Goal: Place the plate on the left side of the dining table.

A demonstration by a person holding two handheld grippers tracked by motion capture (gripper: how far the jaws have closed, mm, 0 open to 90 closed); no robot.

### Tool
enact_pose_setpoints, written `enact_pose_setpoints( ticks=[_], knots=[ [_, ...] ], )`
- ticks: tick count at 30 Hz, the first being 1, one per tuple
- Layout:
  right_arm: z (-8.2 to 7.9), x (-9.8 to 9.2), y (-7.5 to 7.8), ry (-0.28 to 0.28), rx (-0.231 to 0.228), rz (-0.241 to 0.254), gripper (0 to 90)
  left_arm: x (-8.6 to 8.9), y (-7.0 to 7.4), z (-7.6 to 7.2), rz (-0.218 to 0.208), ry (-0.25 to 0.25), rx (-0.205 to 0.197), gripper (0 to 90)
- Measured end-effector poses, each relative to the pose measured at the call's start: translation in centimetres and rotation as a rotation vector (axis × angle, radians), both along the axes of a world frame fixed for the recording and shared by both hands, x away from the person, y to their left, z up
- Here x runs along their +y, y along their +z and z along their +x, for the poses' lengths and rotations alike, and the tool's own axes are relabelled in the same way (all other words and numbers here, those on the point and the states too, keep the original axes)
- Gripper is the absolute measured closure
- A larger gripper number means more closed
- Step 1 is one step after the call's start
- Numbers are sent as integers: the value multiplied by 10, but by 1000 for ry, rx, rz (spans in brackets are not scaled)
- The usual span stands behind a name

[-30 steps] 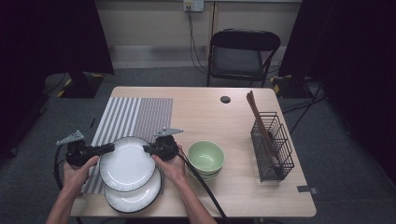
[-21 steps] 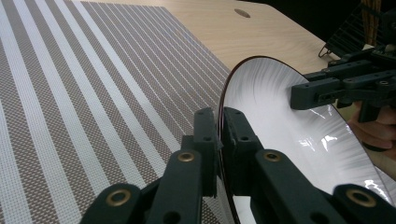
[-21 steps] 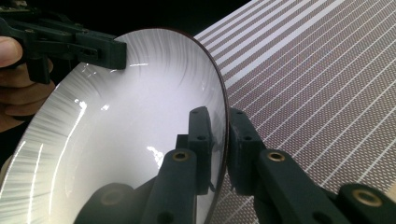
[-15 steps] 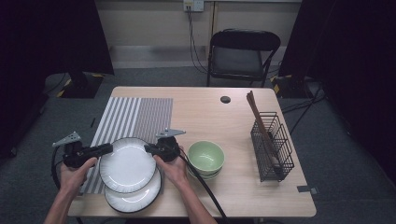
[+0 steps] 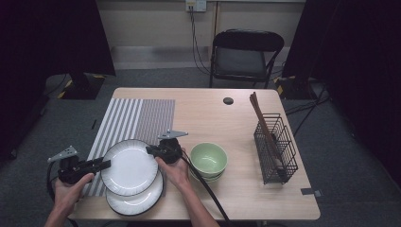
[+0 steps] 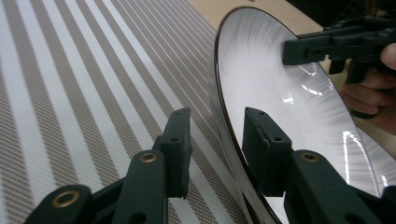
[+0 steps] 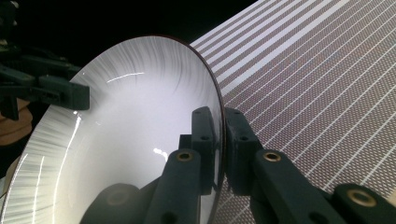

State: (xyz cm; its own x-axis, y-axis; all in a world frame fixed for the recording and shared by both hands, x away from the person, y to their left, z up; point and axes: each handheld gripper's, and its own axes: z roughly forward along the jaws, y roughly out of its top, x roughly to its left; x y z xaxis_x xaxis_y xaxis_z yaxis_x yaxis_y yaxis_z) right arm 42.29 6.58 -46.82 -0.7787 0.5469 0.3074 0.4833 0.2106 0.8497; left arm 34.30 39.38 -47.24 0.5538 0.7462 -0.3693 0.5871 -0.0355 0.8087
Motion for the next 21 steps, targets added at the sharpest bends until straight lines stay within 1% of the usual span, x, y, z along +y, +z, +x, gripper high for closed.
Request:
enact_pose_setpoints(
  ticks=[1, 3, 4, 5, 6, 7, 9, 11, 13, 15, 21],
  knots=[
    [0, 0, 0, 1, 1, 1, 844, -2, -1, 0, -9, -4, -3, 638],
    [0, 0, 0, 1, 1, 0, 844, -6, -1, 1, -1, -9, -2, 700],
    [0, 0, 0, 1, -1, -1, 845, -7, -1, 2, 11, -6, -7, 731],
    [0, 0, 0, 1, -1, -1, 845, -7, -1, 2, 11, -6, -7, 737],
    [0, 0, 0, 2, 1, 3, 848, -6, 1, 3, 1, -9, -6, 745],
    [0, 0, 1, 2, 0, 5, 849, -6, 1, 3, 13, -13, -8, 746],
    [0, 0, 1, -3, 0, 10, 852, -6, 2, 4, 1, 0, -8, 755],
    [0, 0, 2, -8, 2, 16, 854, -5, 4, 7, -2, -1, -7, 764],
    [1, 0, 3, -18, 5, 25, 856, -4, 7, 9, -6, 5, -19, 775],
    [1, 1, 5, -22, -6, 21, 857, -4, 10, 12, -7, 11, -23, 786],
    [4, 0, 7, -30, -13, 46, 862, -3, 16, 17, -12, 23, -36, 806]
  ],
)
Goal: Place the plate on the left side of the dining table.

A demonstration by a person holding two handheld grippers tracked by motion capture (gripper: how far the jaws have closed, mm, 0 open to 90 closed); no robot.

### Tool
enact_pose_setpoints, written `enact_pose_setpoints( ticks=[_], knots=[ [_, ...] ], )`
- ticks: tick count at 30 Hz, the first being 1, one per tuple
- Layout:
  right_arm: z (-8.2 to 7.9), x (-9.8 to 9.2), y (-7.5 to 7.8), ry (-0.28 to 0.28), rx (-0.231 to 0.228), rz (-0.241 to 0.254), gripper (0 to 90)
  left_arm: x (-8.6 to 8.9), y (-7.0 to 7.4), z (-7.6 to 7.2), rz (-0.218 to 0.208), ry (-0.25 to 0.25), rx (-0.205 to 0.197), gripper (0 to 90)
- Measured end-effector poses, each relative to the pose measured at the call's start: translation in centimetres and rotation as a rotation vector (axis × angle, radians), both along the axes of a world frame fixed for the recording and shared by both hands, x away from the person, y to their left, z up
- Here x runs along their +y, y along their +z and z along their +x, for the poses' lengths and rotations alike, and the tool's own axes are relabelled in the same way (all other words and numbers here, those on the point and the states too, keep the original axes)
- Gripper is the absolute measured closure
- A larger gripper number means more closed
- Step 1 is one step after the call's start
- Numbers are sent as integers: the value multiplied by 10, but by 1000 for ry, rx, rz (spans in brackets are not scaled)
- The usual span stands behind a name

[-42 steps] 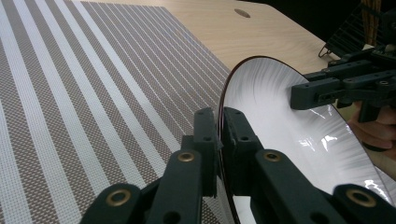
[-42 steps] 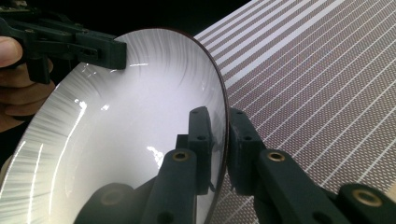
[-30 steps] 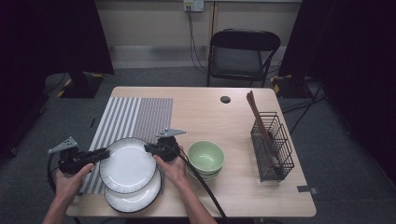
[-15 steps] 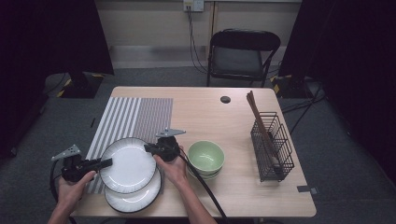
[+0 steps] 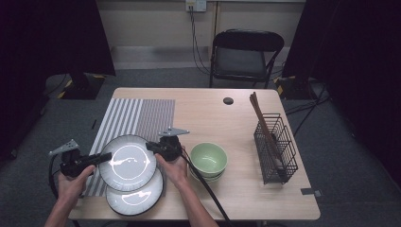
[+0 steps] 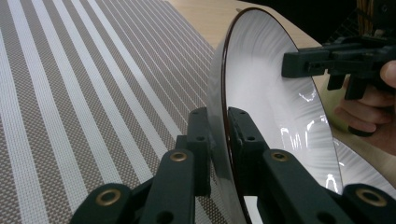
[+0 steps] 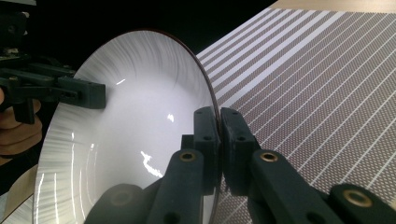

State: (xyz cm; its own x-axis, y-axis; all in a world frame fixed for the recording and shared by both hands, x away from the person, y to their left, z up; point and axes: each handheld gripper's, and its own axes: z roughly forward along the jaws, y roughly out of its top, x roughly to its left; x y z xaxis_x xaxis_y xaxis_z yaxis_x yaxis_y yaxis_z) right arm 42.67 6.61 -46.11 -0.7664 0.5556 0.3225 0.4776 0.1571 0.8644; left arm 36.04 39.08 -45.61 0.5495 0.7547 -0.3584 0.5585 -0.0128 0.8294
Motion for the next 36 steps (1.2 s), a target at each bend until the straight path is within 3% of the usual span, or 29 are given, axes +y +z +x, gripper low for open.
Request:
enact_pose_setpoints(
  ticks=[25, 36],
  knots=[
    [6, 4, 15, -3, -44, -11, 866, 2, 26, 15, 41, 14, -44, 828],
    [12, 7, 24, -8, -48, -16, 866, 5, 34, 21, 25, 19, -45, 829]
  ],
)
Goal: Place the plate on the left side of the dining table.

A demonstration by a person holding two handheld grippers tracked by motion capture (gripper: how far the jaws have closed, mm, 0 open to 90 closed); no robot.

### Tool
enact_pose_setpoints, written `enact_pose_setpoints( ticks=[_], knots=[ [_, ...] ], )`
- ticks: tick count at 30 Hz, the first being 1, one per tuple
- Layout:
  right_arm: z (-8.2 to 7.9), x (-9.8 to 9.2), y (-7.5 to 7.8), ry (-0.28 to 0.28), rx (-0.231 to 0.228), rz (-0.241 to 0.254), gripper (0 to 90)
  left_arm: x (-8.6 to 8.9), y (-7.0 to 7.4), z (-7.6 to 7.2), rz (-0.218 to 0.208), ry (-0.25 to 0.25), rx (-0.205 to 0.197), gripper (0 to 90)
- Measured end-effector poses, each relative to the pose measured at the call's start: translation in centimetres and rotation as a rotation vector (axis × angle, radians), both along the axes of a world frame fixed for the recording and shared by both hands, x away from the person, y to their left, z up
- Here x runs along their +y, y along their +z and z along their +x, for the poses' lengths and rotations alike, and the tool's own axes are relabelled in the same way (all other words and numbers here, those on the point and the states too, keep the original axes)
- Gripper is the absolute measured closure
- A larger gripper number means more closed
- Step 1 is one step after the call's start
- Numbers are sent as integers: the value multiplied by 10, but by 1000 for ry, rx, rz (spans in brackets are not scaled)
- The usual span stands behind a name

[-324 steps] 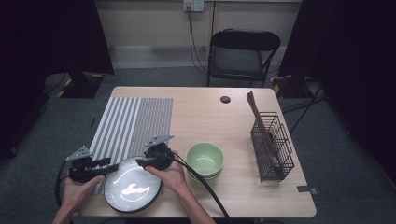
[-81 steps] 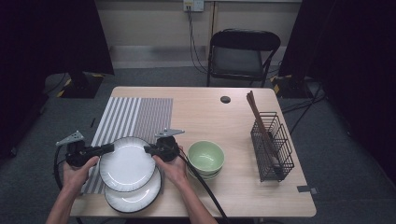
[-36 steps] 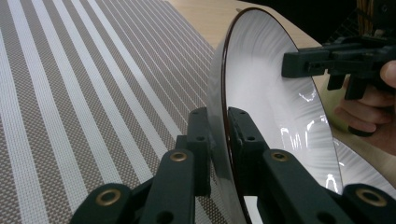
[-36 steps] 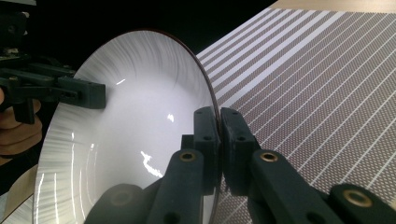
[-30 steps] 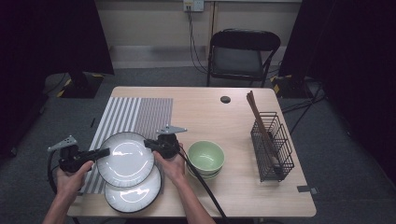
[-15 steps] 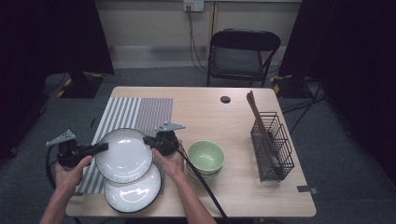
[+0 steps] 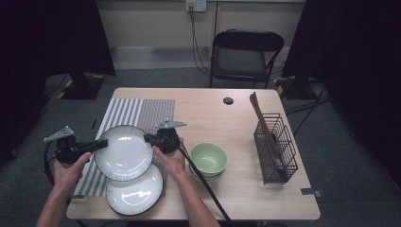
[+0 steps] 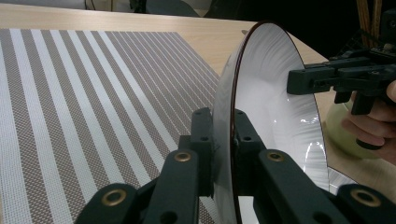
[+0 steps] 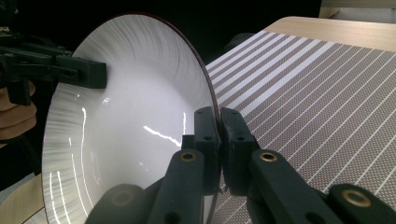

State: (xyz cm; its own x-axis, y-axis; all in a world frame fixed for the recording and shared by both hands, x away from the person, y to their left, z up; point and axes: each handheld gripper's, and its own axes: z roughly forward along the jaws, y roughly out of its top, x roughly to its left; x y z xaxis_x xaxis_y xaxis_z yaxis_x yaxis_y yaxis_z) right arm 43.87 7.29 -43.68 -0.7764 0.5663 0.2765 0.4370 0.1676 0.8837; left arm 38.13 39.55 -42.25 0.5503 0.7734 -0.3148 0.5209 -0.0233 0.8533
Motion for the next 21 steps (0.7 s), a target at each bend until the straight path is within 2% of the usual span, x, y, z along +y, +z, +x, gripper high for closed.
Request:
enact_pose_setpoints(
  ticks=[5, 21],
  knots=[
    [3, 0, 6, -9, -10, -3, 865, -1, 5, 5, 0, 0, -17, 829],
    [16, -2, 16, -36, -24, -35, 860, -7, 11, 19, 2, 4, -26, 828]
  ],
)
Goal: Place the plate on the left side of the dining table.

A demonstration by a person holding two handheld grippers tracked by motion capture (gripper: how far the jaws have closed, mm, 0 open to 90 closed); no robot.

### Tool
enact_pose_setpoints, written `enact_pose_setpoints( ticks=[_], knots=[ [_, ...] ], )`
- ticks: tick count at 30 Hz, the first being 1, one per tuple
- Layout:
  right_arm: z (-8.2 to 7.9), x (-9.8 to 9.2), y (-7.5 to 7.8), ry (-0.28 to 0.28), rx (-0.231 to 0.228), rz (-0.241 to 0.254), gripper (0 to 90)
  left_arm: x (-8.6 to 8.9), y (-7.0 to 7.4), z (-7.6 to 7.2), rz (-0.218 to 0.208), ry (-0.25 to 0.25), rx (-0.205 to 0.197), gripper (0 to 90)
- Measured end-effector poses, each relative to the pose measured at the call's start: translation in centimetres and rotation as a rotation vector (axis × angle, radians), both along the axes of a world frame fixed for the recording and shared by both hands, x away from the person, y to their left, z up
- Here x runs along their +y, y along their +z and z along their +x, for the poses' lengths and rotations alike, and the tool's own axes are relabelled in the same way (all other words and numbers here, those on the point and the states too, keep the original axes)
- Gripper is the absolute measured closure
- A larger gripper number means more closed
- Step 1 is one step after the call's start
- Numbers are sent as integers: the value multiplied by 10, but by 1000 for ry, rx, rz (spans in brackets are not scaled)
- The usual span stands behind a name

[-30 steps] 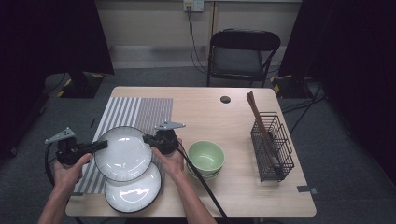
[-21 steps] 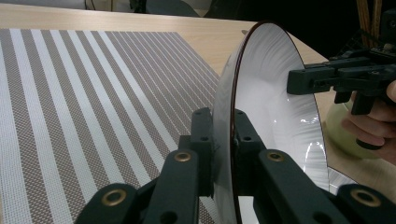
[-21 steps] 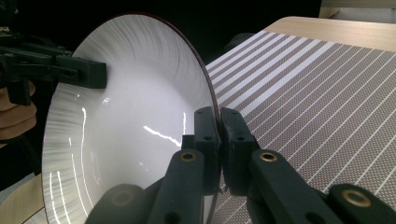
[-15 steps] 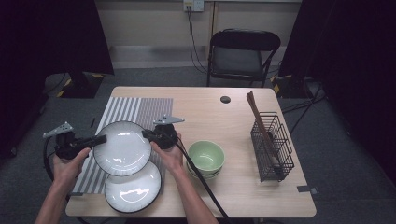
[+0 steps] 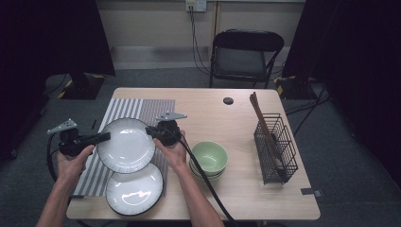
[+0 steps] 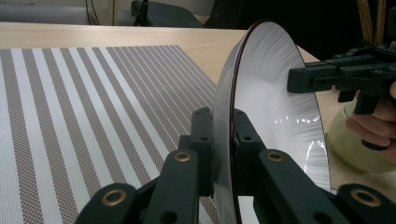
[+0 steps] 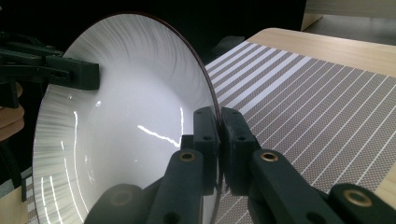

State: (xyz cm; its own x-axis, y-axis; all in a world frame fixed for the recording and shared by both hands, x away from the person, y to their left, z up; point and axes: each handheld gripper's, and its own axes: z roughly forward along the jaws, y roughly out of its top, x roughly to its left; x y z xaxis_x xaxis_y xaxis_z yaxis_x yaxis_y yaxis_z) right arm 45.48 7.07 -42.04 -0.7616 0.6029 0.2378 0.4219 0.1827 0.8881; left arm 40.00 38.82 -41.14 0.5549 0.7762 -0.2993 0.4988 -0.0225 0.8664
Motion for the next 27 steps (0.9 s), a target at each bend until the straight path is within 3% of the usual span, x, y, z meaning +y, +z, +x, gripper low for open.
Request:
enact_pose_setpoints(
  ticks=[5, 13, 27],
  knots=[
    [4, 0, 5, -11, -13, -11, 857, -2, 3, 4, 6, 4, -3, 828],
    [13, -1, 7, -19, 2, -11, 856, -3, 4, 14, -5, 4, -1, 829],
    [28, -2, 6, -33, 22, -27, 848, -8, 1, 27, 15, 16, 12, 828]
  ],
)
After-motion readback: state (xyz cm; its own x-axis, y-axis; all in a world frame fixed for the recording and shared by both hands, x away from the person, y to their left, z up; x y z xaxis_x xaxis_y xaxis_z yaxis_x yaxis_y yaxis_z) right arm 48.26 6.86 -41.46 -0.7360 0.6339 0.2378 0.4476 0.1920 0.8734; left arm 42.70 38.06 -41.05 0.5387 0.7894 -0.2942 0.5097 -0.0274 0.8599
